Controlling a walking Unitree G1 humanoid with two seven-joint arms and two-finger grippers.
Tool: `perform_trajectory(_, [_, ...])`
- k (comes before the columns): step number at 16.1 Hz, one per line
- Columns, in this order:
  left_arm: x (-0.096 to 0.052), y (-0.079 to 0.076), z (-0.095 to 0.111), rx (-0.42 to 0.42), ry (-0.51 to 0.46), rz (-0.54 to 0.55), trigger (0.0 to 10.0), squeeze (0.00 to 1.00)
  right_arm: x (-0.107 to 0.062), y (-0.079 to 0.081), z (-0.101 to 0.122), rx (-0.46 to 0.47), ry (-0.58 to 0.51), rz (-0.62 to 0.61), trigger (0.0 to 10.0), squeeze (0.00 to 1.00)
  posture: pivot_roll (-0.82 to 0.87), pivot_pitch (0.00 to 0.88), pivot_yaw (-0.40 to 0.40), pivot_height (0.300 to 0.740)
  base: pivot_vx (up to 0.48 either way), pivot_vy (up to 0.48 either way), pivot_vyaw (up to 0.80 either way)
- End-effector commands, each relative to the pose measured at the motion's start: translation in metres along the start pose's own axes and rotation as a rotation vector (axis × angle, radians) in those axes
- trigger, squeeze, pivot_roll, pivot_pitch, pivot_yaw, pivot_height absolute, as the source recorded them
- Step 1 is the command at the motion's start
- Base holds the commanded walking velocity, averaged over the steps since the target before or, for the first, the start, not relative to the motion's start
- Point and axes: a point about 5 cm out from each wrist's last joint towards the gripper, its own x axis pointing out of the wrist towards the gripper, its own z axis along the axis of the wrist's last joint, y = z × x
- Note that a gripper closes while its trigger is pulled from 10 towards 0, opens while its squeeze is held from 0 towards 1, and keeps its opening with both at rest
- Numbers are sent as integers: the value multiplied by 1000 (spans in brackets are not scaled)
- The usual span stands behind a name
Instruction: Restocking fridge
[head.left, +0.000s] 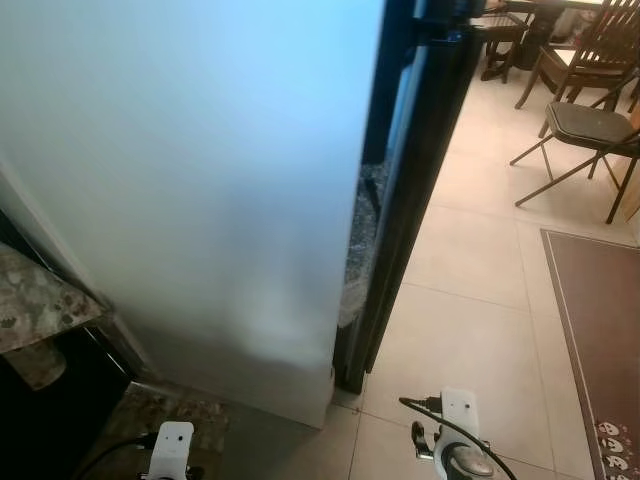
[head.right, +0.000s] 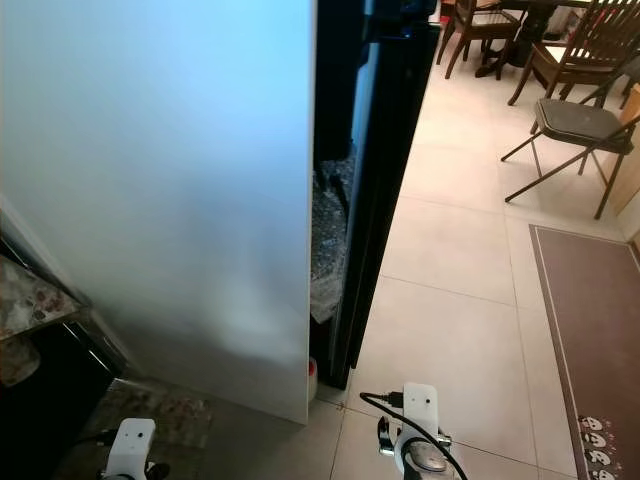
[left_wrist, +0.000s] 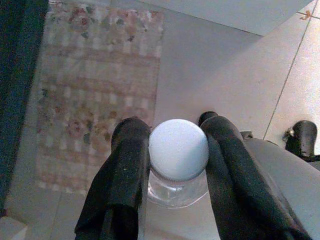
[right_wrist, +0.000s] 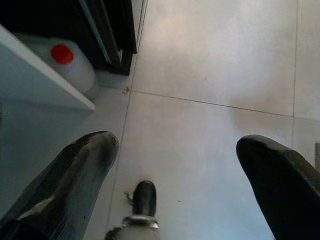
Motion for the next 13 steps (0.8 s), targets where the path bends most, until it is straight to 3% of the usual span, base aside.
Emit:
perform_trajectory(1, [-1, 3, -4, 13, 10, 6, 10000, 0, -1, 0, -3, 25, -2, -10, 10000, 0, 59, 0, 20, 740, 0, 0, 0])
perform_trajectory(8, [-3, 10, -14, 40, 24, 11, 10000, 0, -3, 5, -17, 53, 34, -14, 10000, 0, 52, 0, 68, 740, 0, 0, 0])
perform_trajectory(13, [-6, 17, -21, 20, 18, 42, 10000, 0, -5, 11, -26, 10, 68, 20, 10000, 0, 114, 0, 4, 740, 0, 0, 0])
